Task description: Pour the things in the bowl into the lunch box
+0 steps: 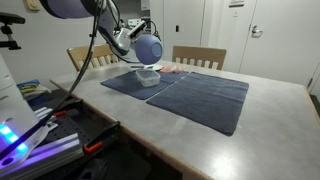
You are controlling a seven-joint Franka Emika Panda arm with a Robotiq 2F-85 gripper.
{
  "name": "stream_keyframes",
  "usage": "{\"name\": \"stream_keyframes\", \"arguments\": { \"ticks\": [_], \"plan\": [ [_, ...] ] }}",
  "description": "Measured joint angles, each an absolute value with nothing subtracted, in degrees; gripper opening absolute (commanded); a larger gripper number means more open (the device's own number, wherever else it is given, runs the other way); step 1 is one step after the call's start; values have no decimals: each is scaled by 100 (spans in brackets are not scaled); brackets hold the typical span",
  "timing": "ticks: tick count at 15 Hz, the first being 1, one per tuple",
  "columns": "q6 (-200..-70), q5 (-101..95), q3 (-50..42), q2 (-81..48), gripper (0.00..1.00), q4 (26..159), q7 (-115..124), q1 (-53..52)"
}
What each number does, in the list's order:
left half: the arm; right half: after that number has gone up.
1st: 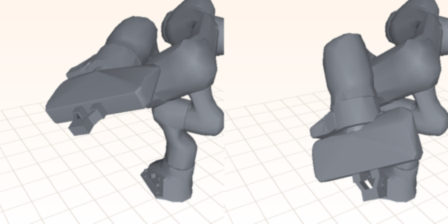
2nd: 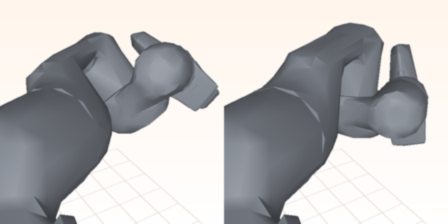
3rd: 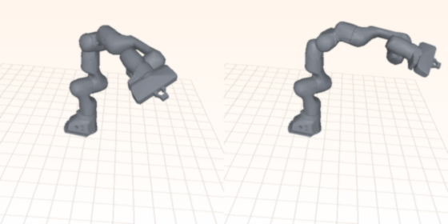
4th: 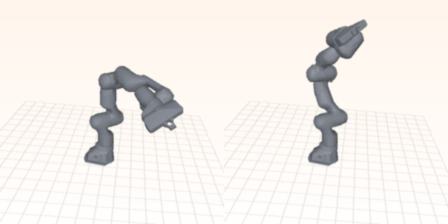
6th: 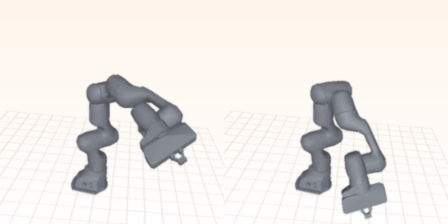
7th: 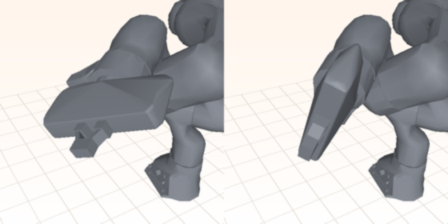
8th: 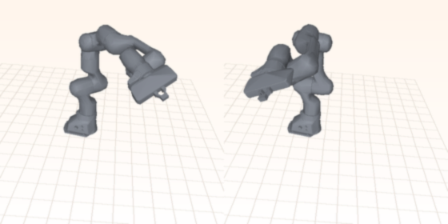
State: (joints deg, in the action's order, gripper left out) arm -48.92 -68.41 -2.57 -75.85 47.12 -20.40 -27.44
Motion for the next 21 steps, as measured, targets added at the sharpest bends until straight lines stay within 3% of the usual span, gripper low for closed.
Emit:
{"name": "stream_keyframes", "arguments": {
  "ticks": [21],
  "plan": [
    [-4986, -8236, -282, -8016, 1, 4672, -3473, -2908]
  ]
}}
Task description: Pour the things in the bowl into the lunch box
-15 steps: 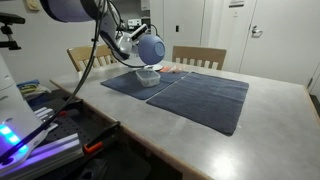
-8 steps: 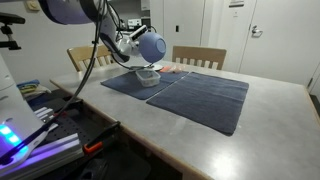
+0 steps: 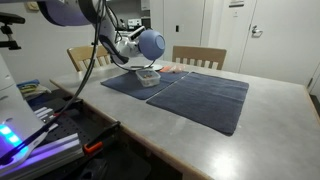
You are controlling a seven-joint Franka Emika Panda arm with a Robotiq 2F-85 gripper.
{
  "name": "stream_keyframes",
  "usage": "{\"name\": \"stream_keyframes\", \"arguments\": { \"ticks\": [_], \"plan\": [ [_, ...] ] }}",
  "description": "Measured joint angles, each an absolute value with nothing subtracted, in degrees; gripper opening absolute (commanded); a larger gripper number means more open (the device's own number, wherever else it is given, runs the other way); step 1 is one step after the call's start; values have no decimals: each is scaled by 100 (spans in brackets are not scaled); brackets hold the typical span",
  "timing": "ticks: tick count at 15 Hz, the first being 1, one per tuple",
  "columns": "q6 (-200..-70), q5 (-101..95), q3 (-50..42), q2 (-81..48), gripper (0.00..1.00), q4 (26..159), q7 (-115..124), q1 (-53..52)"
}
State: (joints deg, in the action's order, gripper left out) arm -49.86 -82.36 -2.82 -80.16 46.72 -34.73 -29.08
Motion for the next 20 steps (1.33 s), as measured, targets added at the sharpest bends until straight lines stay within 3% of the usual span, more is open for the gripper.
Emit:
{"name": "stream_keyframes", "arguments": {
  "ticks": [14, 20],
  "plan": [
    [-5067, -8030, -171, -7749, 1, 4492, -3057, -2527],
    [-5894, -7666, 173, -7306, 1, 4586, -2195, -2067]
  ]
}}
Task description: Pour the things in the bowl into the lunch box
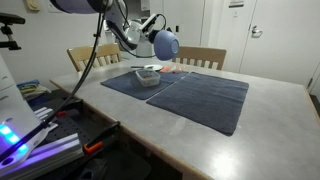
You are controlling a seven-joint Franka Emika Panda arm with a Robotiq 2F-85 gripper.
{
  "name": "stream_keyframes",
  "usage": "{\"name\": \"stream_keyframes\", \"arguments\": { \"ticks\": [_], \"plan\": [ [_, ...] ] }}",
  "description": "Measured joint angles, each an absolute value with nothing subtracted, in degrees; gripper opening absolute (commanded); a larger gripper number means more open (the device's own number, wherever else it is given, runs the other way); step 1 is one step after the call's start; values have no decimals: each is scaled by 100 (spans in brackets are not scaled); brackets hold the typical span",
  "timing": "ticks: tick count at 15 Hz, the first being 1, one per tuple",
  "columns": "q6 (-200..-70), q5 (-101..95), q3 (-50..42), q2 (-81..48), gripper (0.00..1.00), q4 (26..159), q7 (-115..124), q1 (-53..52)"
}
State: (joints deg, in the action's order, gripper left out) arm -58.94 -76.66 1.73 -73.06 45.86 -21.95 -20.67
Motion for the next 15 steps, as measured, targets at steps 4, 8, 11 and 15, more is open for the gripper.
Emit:
{"name": "stream_keyframes", "arguments": {
  "ticks": [4, 8, 11, 15],
  "plan": [
    [-7085, -7625, 409, -6843, 5, 5130, -1683, -1730],
    [-7607, -7652, 436, -6442, 5, 5760, -1430, -1589],
    [-7624, -7653, 466, -6379, 1, 5867, -1404, -1591],
    [-7688, -7577, 430, -6382, 1, 5880, -1404, -1608]
  ]
}}
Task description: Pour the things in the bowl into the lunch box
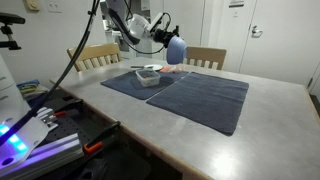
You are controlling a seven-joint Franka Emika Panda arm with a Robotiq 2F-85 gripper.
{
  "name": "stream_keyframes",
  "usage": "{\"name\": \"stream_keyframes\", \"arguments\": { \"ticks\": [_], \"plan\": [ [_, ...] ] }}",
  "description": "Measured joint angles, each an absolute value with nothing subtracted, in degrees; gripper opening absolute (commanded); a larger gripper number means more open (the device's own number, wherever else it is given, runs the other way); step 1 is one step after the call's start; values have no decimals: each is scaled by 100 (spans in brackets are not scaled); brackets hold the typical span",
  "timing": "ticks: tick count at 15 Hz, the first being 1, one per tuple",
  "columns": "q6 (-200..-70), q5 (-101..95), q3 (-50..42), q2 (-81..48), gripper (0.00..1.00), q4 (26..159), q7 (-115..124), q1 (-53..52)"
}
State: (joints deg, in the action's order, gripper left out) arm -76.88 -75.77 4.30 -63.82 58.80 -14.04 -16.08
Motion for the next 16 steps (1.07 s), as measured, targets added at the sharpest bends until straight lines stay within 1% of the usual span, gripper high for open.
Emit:
{"name": "stream_keyframes", "arguments": {
  "ticks": [4, 7, 12, 16],
  "plan": [
    [-8094, -7491, 495, -6297, 1, 6080, -1233, -1381],
    [-8398, -7296, 545, -6026, 1, 6497, -938, -1105],
    [-8758, -6500, 533, -5175, 1, 7524, -765, -588],
    [-9455, -5957, 515, -4429, 1, 8354, -725, -79]
  ]
}}
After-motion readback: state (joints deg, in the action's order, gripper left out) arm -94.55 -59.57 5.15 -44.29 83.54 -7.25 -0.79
